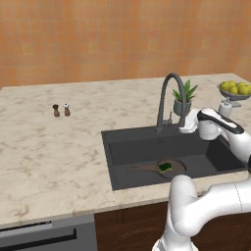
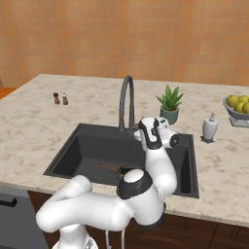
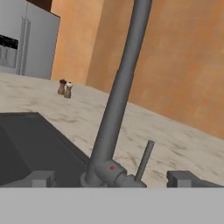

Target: Pick the pan and sponge and place them into the sink. Then turn on the water.

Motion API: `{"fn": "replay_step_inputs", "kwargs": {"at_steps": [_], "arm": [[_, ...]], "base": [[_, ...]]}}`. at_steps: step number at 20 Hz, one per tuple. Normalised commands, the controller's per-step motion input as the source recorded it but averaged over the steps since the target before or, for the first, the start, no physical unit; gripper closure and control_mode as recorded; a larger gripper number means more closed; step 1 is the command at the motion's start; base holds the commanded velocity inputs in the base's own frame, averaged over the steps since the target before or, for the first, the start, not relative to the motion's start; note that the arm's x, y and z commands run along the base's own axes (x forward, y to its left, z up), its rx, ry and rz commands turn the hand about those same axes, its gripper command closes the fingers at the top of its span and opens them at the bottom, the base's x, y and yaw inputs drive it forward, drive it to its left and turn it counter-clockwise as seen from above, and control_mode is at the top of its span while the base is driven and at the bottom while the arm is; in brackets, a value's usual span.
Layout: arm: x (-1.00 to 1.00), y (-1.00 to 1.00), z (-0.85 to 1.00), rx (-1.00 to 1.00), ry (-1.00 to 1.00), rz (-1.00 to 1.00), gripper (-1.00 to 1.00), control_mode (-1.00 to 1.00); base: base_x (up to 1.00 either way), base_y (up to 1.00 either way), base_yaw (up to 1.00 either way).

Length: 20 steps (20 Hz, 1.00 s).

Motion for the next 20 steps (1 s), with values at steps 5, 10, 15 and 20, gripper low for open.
{"fn": "replay_step_inputs", "kwargs": {"at_steps": [5,10,15,20], "arm": [[0.29,0.15,-0.15,0.00,0.01,0.00,-1.00,-1.00],[0.41,0.03,-0.13,0.00,0.00,0.00,-1.00,-1.00],[0.43,0.00,-0.08,0.00,0.00,0.00,-1.00,-1.00],[0.45,0.00,-0.20,0.00,0.00,0.00,-1.00,-1.00]], "base": [[0.00,0.00,0.00],[0.00,0.00,0.00],[0.00,0.00,0.00],[0.00,0.00,0.00]]}}
